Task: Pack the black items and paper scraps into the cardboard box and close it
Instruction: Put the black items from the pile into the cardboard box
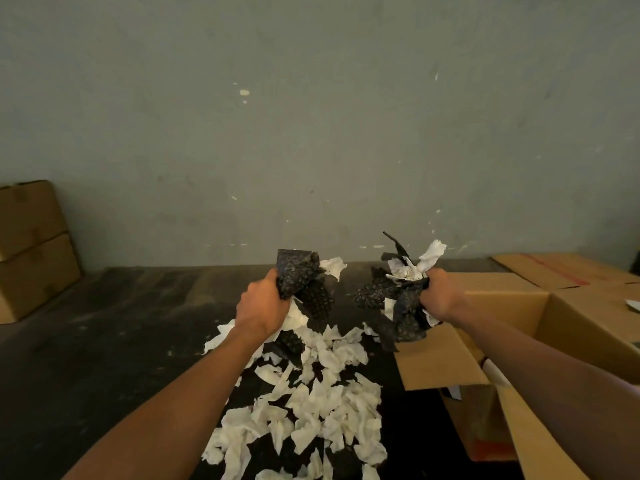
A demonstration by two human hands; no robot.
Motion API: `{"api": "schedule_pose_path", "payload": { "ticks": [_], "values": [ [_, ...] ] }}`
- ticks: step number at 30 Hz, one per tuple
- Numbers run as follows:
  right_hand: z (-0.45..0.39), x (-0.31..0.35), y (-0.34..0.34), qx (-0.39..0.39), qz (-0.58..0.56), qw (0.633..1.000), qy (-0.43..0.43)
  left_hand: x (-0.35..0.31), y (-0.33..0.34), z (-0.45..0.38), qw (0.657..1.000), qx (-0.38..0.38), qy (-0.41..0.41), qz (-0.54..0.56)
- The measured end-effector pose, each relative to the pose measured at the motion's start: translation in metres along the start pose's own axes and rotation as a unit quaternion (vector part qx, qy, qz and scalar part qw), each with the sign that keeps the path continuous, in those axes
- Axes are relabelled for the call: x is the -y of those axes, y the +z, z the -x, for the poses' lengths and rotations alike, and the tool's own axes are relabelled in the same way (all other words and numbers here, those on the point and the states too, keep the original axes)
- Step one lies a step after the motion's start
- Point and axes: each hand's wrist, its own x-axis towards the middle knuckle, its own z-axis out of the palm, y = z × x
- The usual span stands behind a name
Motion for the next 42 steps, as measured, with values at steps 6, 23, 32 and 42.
{"api": "schedule_pose_path", "payload": {
  "ticks": [6,23,32,42],
  "values": [
    [-0.024,-0.064,-0.042,0.007,0.037,0.999,-0.012,-0.074,0.049,-0.004,1.0,-0.002,-0.014,0.014],
    [-0.101,-0.297,-0.144,0.108,0.085,0.99,0.01,-0.315,0.259,-0.027,0.992,0.057,-0.011,0.11],
    [-0.121,-0.389,-0.103,0.245,0.112,0.962,0.052,-0.318,0.37,-0.011,0.935,0.262,-0.168,0.168],
    [-0.136,-0.399,-0.109,0.38,0.129,0.915,0.032,-0.295,0.377,-0.005,0.878,0.465,-0.113,0.024]
  ]
}}
